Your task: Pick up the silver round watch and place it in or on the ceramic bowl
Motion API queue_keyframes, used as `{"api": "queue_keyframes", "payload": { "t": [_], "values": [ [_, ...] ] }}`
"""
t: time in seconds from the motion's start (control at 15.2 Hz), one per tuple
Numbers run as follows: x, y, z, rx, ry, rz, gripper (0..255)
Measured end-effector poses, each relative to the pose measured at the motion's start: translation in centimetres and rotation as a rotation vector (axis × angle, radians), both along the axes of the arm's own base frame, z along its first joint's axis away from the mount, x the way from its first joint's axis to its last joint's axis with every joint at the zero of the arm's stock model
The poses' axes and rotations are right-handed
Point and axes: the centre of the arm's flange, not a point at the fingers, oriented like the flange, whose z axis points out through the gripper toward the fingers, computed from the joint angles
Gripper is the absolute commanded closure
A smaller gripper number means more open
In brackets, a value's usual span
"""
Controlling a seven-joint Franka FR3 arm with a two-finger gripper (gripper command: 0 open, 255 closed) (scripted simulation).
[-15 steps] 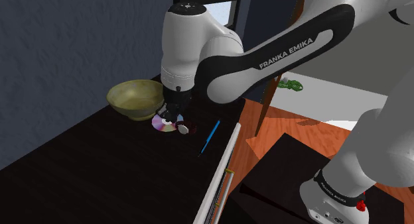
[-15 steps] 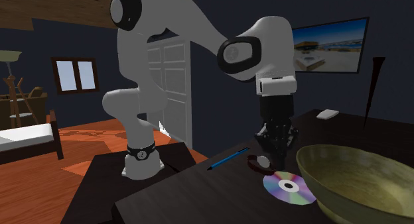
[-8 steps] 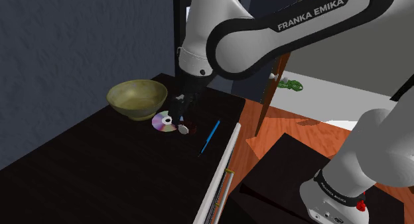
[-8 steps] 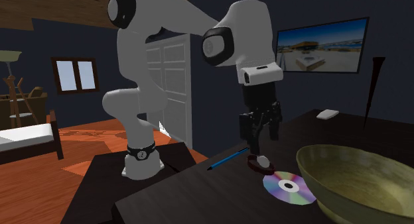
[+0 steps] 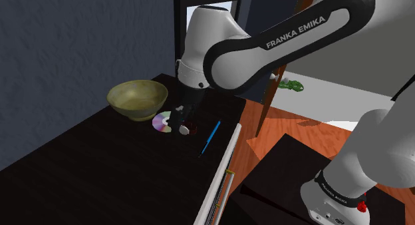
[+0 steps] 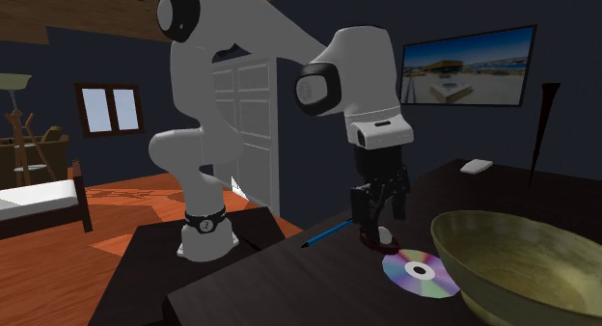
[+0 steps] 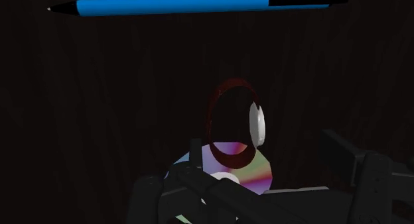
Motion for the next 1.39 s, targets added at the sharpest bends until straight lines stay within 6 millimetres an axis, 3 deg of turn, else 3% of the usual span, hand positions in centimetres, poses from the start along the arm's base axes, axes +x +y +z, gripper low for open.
{"api": "queue_keyframes", "payload": {
  "t": [0.33,0.4,1.06,1.39],
  "values": [
    [0.0,0.0,-0.1,0.000,0.000,0.000,0],
    [0.0,0.0,-0.1,0.000,0.000,0.000,255],
    [0.0,0.0,-0.1,0.000,-0.001,0.000,255],
    [0.0,0.0,2.1,0.000,-0.001,0.000,255]
  ]
}}
